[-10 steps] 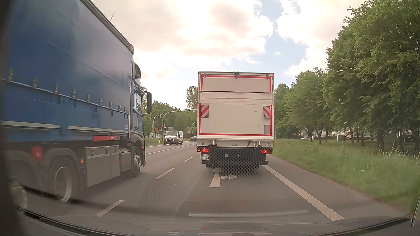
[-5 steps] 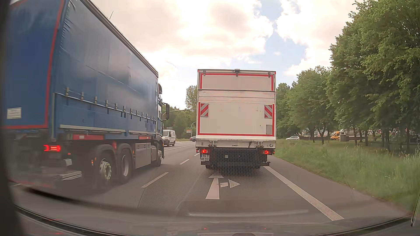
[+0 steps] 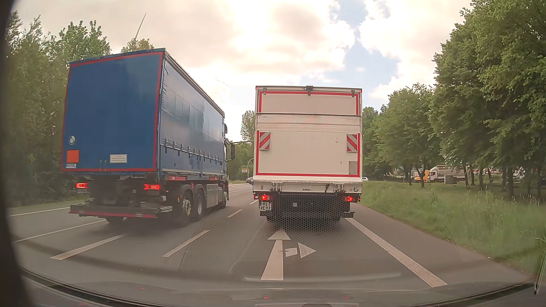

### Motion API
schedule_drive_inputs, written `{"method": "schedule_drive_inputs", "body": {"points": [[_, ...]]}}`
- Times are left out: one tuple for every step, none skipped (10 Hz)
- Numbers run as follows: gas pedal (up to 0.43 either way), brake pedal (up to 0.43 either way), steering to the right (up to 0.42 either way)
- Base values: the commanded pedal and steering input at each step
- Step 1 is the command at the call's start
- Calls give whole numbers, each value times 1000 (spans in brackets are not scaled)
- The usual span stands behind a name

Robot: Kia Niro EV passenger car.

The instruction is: Follow the waypoints while adhering to traffic rules and regulations

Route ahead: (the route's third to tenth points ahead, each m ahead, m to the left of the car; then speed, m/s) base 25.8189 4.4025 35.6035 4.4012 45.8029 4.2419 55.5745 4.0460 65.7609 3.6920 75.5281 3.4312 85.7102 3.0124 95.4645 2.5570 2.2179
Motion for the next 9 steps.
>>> {"method": "schedule_drive_inputs", "body": {"points": [[0, 0, 0], [0, 0, 0], [0, 0, 0], [0, 0, 0], [0, 0, 0], [0, 0, 0], [0, 0, 0], [0, 0, 0], [0, 0, 0]]}}
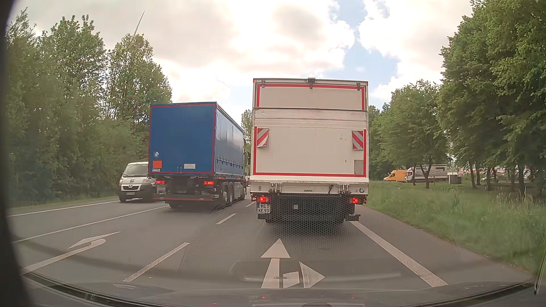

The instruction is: Follow the waypoints while adhering to traffic rules and regulations

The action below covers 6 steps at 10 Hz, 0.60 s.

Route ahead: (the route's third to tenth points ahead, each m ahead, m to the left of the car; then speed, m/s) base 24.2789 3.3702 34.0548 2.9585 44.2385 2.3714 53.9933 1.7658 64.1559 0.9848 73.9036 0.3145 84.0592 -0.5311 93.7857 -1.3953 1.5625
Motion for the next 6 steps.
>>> {"method": "schedule_drive_inputs", "body": {"points": [[0, 0, 0], [0, 0, 0], [0, 0, 0], [0, 0, 0], [0, 0, 0], [0, 0, 0]]}}
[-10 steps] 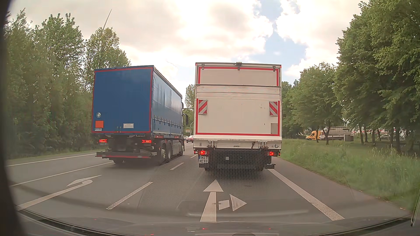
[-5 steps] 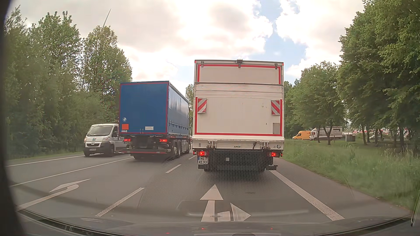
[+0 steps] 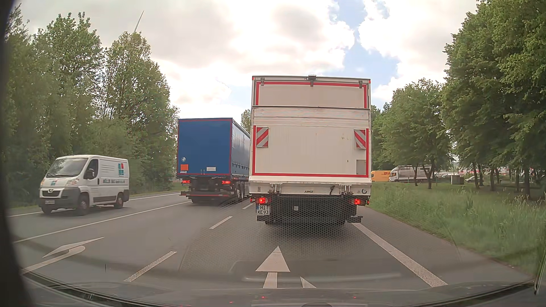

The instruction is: Follow the waypoints while adhering to traffic rules and regulations

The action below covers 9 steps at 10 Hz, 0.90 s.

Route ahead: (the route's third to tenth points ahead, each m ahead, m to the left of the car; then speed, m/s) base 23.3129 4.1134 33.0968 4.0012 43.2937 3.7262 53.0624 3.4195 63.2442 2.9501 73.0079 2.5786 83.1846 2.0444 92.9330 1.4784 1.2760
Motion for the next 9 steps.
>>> {"method": "schedule_drive_inputs", "body": {"points": [[0, 0, 0], [0, 0, 0], [0, 0, 0], [0, 0, 0], [0, 0, 0], [0, 0, 0], [0, 0, 0], [0, 0, 0], [0, 0, 0]]}}
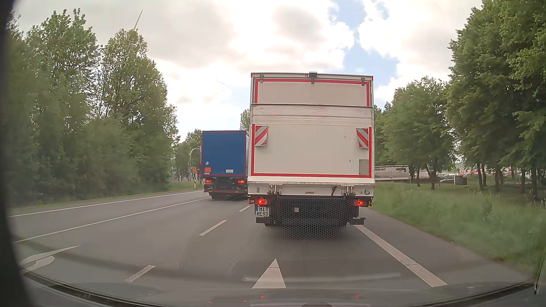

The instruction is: Follow the waypoints while adhering to traffic rules and regulations

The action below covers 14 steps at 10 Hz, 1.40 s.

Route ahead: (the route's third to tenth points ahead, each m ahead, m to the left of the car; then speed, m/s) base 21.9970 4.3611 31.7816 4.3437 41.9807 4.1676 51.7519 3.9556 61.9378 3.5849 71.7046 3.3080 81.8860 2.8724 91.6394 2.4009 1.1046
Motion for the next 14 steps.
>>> {"method": "schedule_drive_inputs", "body": {"points": [[0, 0, 0], [0, 0, 0], [0, 0, 0], [0, 0, 0], [0, 0, 0], [0, 0, 0], [0, 0, 0], [0, 0, 0], [0, 0, 0], [0, 0, 0], [0, 0, 0], [0, 0, 0], [0, 0, 0], [0, 0, 0]]}}
